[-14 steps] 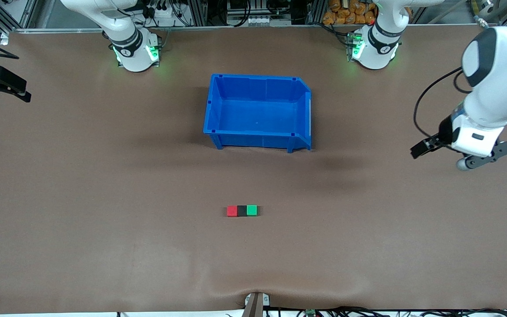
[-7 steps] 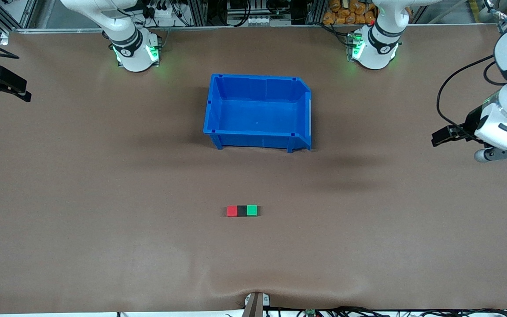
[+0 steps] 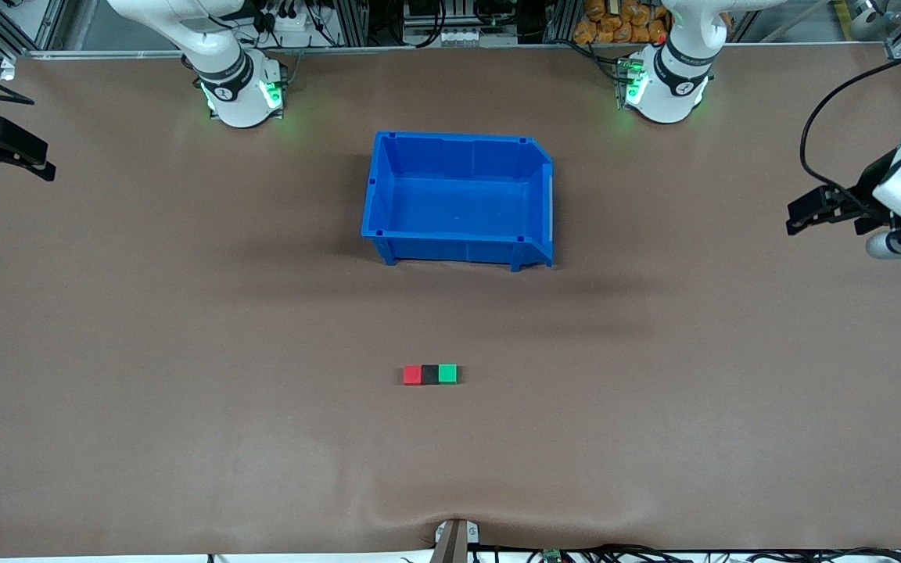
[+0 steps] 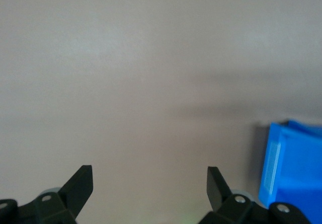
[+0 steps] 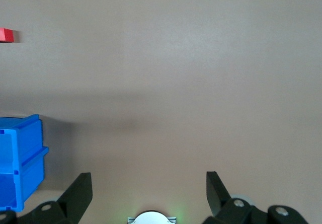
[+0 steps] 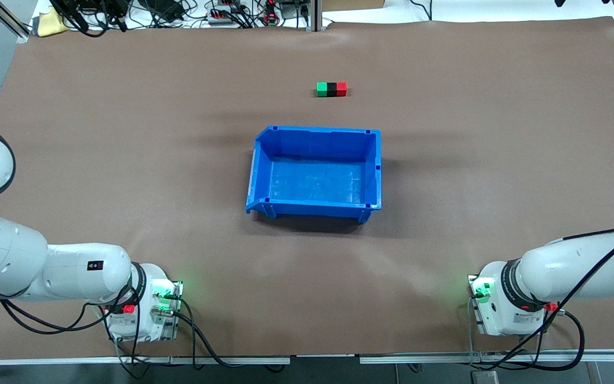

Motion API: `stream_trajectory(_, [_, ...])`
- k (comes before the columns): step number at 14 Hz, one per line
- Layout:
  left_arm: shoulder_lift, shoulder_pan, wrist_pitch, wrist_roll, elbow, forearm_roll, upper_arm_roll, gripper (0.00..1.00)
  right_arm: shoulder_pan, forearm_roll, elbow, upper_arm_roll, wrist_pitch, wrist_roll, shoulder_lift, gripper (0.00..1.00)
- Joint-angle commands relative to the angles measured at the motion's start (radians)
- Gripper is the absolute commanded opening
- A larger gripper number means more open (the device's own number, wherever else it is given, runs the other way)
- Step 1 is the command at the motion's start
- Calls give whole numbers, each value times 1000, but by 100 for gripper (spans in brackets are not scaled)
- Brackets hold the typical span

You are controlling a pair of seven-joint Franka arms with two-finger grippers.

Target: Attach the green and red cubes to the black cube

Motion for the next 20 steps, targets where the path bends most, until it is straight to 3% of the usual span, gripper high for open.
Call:
stream_trajectory(1, [13,-25,-96,57,79,-15,2,100,2,-5,19,-2,-14,-5,6,100])
stream_trajectory(4, [19,-98,-168,40,143,-15,13,100,2,-4,19,-2,-16,-5,6,100])
stream_trajectory(6, [17,-88,-203,43,158,-30,13,100,2,-4,19,-2,-16,-5,6,100])
stream_trajectory(8, [13,-88,-203,42,160,-75,53,100,2,-4,19,-2,-16,-5,6,100])
stream_trajectory(11, [3,-85,-203,9,159,-70,57,100,2,-4,19,-2,-16,-5,6,100])
stream_trajectory(15, [3,-98,-199,-20,152,5,44,100,0,-4,8,-2,-14,-5,6,100])
stream_trajectory(20, [9,-92,-180,-31,154,11,33,100,0,-4,8,-2,-14,-5,6,100])
